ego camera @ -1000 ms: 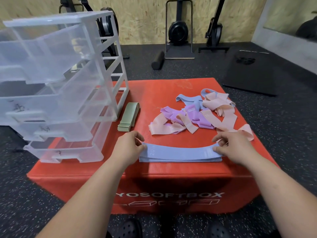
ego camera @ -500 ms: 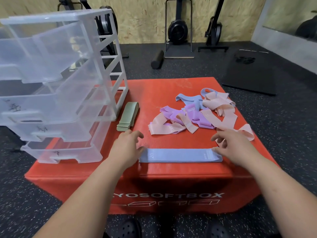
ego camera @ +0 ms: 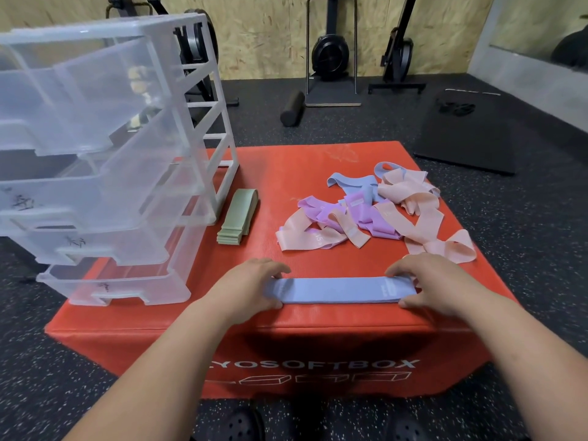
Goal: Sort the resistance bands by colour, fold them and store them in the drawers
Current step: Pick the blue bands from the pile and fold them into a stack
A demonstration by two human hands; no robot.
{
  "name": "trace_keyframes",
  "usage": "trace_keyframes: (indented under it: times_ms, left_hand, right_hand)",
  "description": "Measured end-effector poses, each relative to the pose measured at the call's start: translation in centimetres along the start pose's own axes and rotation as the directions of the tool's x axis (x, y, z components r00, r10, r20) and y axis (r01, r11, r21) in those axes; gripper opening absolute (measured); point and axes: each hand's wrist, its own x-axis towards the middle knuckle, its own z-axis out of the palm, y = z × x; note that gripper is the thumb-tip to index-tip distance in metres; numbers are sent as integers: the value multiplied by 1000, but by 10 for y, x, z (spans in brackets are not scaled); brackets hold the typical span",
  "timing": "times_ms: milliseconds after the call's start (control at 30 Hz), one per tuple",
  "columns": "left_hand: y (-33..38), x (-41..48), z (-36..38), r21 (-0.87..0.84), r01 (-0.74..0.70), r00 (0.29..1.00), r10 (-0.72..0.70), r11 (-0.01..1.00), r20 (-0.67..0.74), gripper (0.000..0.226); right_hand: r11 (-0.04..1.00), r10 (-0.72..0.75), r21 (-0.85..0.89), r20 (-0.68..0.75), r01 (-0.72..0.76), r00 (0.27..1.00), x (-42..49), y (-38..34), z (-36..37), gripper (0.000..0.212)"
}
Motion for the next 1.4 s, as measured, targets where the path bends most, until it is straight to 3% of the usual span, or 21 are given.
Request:
trace_keyframes:
  times_ms: [333, 500, 833, 1133, 1400]
  left_hand:
    - [-2, 2, 2, 9, -43, 999, 43, 999, -25, 74]
    - [-3, 10, 5, -47, -68, 995, 64, 997, -70, 72]
    - [2, 78, 9, -176, -46, 978, 8, 983, -210, 58]
    - [-19, 117, 16, -265, -40, 950, -45, 963, -308, 54]
    - [-17, 127, 20, -288, -42, 956, -45, 957, -290, 50]
  right_hand:
    - [999, -45, 30, -20, 46, 999, 1, 2, -3, 70]
    - [994, -40, 94, -138, 53, 990, 8, -3, -9, 54]
    - [993, 12, 114, -254, 18, 967, 100, -9, -26, 45]
    - [982, 46, -180, -85, -61, 995, 236, -12, -45, 66]
    - [963, 99, -256, 38, -86, 994, 299, -19, -27, 72]
